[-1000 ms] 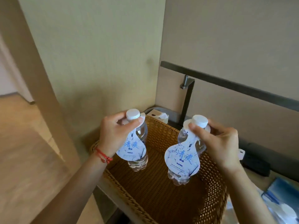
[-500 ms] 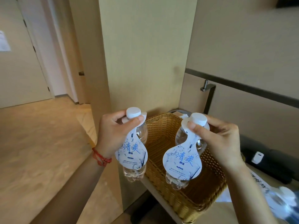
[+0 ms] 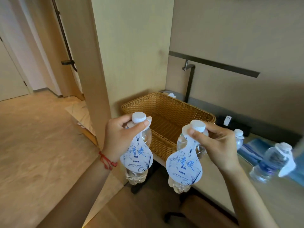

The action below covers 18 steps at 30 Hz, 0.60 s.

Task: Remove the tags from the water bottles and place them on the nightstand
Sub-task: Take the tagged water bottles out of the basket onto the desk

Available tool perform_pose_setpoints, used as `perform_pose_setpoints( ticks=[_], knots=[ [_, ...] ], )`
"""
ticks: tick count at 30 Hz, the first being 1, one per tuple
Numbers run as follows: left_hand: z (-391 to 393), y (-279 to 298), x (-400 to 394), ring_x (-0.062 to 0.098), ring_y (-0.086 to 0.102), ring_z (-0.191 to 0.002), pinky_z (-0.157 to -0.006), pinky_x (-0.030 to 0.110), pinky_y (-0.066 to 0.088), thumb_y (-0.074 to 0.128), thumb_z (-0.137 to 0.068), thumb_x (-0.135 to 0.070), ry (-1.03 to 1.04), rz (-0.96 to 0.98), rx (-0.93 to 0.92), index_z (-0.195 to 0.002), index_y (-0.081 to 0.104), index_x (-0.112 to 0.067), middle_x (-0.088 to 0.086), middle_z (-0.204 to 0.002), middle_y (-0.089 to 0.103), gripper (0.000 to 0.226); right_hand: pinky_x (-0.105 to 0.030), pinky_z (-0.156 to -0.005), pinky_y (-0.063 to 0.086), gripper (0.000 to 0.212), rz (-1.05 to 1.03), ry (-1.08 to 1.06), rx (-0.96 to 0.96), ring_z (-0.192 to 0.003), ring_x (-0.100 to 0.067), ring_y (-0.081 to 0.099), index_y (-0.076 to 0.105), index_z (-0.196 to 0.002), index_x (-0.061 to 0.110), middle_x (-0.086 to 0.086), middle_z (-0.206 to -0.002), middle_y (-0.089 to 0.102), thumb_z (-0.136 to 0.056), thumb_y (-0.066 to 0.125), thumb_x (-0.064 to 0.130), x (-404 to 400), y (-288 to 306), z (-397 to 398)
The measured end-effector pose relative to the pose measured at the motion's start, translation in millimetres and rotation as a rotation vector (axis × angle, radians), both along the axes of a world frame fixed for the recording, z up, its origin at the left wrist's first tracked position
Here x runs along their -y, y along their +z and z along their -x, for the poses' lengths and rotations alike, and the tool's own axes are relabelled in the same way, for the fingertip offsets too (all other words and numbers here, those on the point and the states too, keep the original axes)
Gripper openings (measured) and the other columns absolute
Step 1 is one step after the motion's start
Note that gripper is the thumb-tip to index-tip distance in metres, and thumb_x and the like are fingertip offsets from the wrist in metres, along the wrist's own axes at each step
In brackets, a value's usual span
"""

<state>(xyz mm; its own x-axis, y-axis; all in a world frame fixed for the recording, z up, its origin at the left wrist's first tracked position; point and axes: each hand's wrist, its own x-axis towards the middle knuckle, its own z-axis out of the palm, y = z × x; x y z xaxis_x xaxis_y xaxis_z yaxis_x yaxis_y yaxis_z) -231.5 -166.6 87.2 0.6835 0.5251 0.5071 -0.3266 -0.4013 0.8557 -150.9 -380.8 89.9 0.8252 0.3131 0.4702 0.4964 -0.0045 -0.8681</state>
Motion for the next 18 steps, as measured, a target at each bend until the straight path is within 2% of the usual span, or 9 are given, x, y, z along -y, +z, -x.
perform_pose_setpoints(
  ticks=[2, 6, 9, 12, 14, 16, 18],
  knots=[
    [3.9, -3.4, 16.2, 0.006, 0.055, -0.059, -0.053, 0.02, 0.043, 0.073, -0.058, -0.047, -0.027, -0.01, -0.003, -0.075, 0.072, -0.037, -0.009, -0.061, 0.067, 0.02, -0.033, -0.067, 0.054, 0.02, 0.003, -0.034, 0.003, -0.079, -0.016, 0.069, 0.075, -0.077, 0.025, 0.005, -0.081, 0.075, -0.065, 0.07, 0.04, 18.6, 0.1, 12.0],
    [2.5, -9.0, 54.4, -0.006, 0.058, -0.059, -0.053, 0.008, 0.042, 0.077, -0.065, -0.026, -0.121, -0.032, 0.018, -0.078, 0.069, -0.035, -0.022, -0.064, 0.069, 0.018, -0.039, -0.066, 0.054, 0.016, 0.004, -0.108, 0.017, -0.078, -0.022, 0.07, 0.075, -0.079, 0.029, 0.004, -0.081, 0.075, -0.068, 0.071, 0.04, 60.4, -3.7, 26.1],
    [-6.2, -14.2, 87.7, -0.009, 0.059, -0.06, -0.054, 0.006, 0.042, 0.078, -0.068, -0.017, -0.191, -0.045, 0.012, -0.08, 0.07, -0.031, -0.023, -0.065, 0.069, 0.02, -0.04, -0.067, 0.054, 0.017, 0.009, -0.16, 0.025, -0.078, -0.023, 0.069, 0.074, -0.08, 0.028, 0.001, -0.081, 0.075, -0.07, 0.071, 0.041, 98.8, -10.9, 29.5],
    [-18.6, -20.3, 126.6, -0.005, 0.062, -0.066, -0.059, 0.008, 0.044, 0.078, -0.069, -0.018, -0.225, -0.042, -0.011, -0.083, 0.072, -0.025, -0.019, -0.068, 0.071, 0.017, -0.028, -0.06, 0.05, 0.017, 0.016, -0.222, 0.024, -0.069, -0.013, 0.065, 0.074, -0.081, 0.027, 0.0, -0.076, 0.074, -0.072, 0.071, 0.04, 142.9, -19.4, 30.5],
    [-26.9, -24.8, 155.5, -0.005, 0.062, -0.067, -0.058, 0.008, 0.044, 0.078, -0.068, -0.02, -0.235, -0.06, -0.016, -0.08, 0.071, -0.03, -0.022, -0.069, 0.07, 0.017, -0.014, -0.057, 0.048, 0.012, 0.004, -0.255, -0.002, -0.066, -0.002, 0.064, 0.075, -0.08, 0.03, 0.008, -0.073, 0.074, -0.071, 0.071, 0.037, 173.8, -23.9, 29.8],
    [-34.6, -29.3, 186.1, -0.004, 0.063, -0.068, -0.058, 0.009, 0.045, 0.079, -0.067, -0.024, -0.243, -0.079, -0.022, -0.079, 0.07, -0.036, -0.023, -0.072, 0.07, 0.019, -0.01, -0.056, 0.048, 0.008, 0.001, -0.271, -0.036, -0.065, 0.003, 0.066, 0.074, -0.077, 0.036, 0.015, -0.072, 0.074, -0.07, 0.071, 0.038, 205.7, -28.2, 26.7],
    [-42.1, -35.7, 217.2, 0.001, 0.063, -0.067, -0.058, 0.017, 0.048, 0.078, -0.064, -0.036, -0.251, -0.05, -0.036, -0.076, 0.071, -0.034, -0.013, -0.073, 0.073, 0.014, -0.009, -0.056, 0.047, 0.008, 0.026, -0.312, -0.052, -0.065, 0.004, 0.065, 0.073, -0.073, 0.037, 0.016, -0.071, 0.073, -0.067, 0.071, 0.041, 238.5, -33.5, 20.8]
  ],
)
